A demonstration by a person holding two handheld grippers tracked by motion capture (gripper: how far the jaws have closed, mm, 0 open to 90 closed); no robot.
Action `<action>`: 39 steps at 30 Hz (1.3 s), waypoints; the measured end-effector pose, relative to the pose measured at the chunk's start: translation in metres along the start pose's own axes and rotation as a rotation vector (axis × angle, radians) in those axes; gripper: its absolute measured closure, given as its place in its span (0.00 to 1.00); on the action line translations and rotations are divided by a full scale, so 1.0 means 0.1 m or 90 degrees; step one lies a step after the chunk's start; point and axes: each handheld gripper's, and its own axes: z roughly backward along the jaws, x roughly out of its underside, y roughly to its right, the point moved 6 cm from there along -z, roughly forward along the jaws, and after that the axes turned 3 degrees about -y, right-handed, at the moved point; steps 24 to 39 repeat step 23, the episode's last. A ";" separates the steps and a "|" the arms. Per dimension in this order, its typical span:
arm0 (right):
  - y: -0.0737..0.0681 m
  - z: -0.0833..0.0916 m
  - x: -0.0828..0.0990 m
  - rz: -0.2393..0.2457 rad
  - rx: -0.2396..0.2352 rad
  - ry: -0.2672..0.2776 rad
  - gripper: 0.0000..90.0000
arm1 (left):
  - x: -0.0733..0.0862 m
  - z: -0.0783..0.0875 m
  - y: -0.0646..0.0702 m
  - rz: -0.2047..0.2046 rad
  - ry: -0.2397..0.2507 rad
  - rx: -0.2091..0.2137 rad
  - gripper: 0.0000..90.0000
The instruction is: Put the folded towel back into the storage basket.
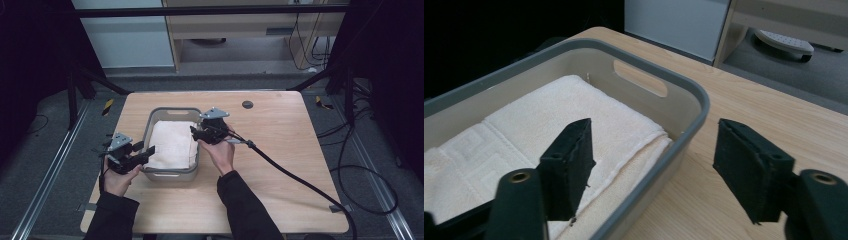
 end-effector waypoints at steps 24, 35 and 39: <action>0.62 0.92 0.51 -0.014 -0.033 0.022 0.17 | 0.14 0.06 0.18 -0.042 0.021 0.004 0.37; 0.62 0.92 0.51 -0.014 -0.033 0.022 0.17 | 0.14 0.06 0.18 -0.042 0.021 0.004 0.37; 0.62 0.92 0.51 -0.014 -0.033 0.022 0.17 | 0.14 0.06 0.18 -0.042 0.021 0.004 0.37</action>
